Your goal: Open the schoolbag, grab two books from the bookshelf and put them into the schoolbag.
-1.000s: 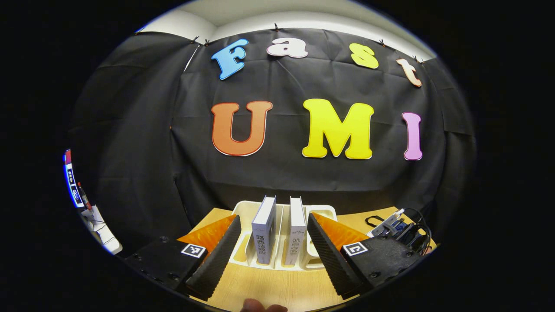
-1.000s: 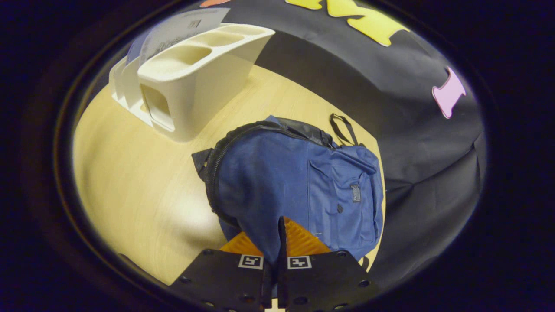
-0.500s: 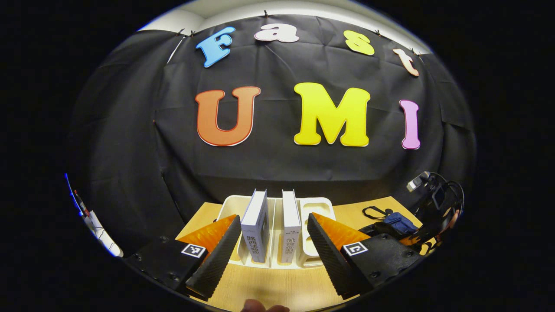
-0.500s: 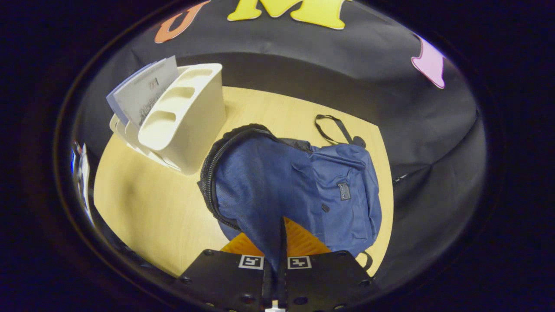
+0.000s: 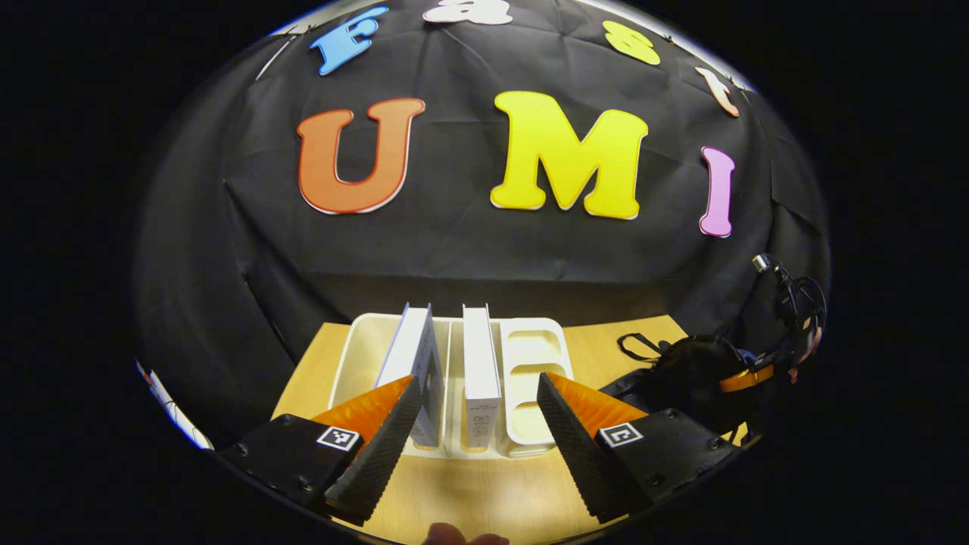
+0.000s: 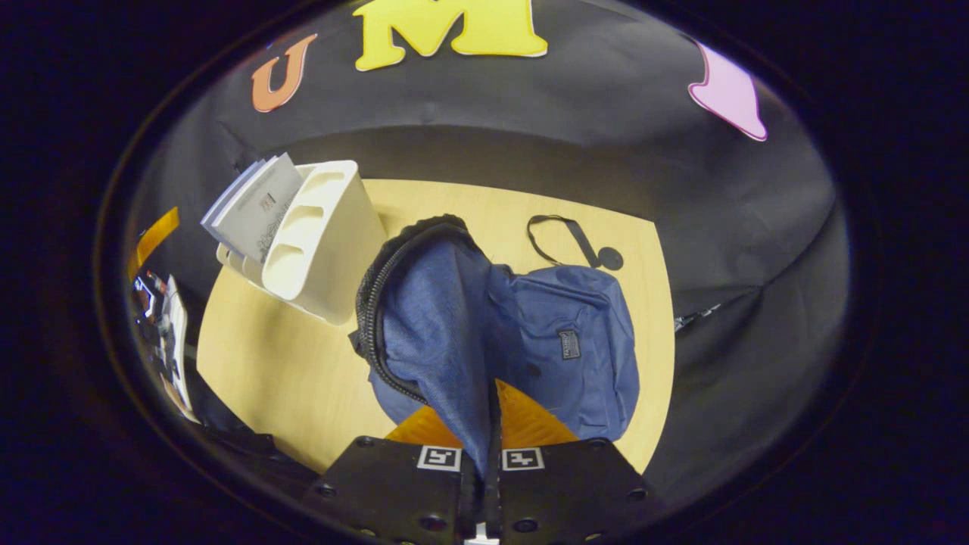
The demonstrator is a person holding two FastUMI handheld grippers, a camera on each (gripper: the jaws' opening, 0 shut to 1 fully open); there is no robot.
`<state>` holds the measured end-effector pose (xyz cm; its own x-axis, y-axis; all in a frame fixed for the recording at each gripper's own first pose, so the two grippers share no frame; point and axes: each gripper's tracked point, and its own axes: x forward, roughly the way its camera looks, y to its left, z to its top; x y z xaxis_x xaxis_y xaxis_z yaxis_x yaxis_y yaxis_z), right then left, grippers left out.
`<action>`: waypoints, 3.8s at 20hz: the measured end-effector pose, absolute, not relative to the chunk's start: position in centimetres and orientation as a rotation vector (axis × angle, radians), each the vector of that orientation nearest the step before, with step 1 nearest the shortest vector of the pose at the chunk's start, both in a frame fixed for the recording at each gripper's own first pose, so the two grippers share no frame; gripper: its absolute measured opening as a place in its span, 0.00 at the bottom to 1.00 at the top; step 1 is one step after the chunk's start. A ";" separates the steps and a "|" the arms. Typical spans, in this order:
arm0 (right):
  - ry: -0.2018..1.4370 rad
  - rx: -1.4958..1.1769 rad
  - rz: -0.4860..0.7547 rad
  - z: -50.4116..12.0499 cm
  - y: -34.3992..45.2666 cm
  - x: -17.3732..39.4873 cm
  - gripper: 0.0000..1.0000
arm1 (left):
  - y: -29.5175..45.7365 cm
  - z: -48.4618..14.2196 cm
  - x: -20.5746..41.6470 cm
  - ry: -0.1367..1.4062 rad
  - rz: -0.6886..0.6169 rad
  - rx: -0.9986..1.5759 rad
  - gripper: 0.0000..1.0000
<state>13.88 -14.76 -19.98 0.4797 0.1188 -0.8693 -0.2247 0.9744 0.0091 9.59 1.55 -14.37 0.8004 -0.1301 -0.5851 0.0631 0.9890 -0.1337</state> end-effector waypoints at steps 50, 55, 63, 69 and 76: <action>1.102 0.019 0.317 -19.3 -17.4 13.1 0.05 | 5.9 -15.7 7.5 1.140 -0.110 -0.194 0.41; 1.109 0.021 0.306 -19.4 -17.3 12.8 0.05 | 6.1 -11.9 2.1 1.078 -0.134 -0.426 0.50; 1.114 0.034 0.264 -19.5 -17.5 12.5 0.05 | 1.4 -10.7 -3.7 1.040 -0.229 -0.759 0.45; 1.112 0.040 0.272 -19.5 -17.8 12.2 0.05 | -6.0 -10.8 -5.1 0.991 -0.324 -0.860 0.50; 1.115 0.058 0.318 -19.8 -18.6 11.6 0.05 | -15.7 -14.0 -3.1 0.925 -0.346 -0.985 0.45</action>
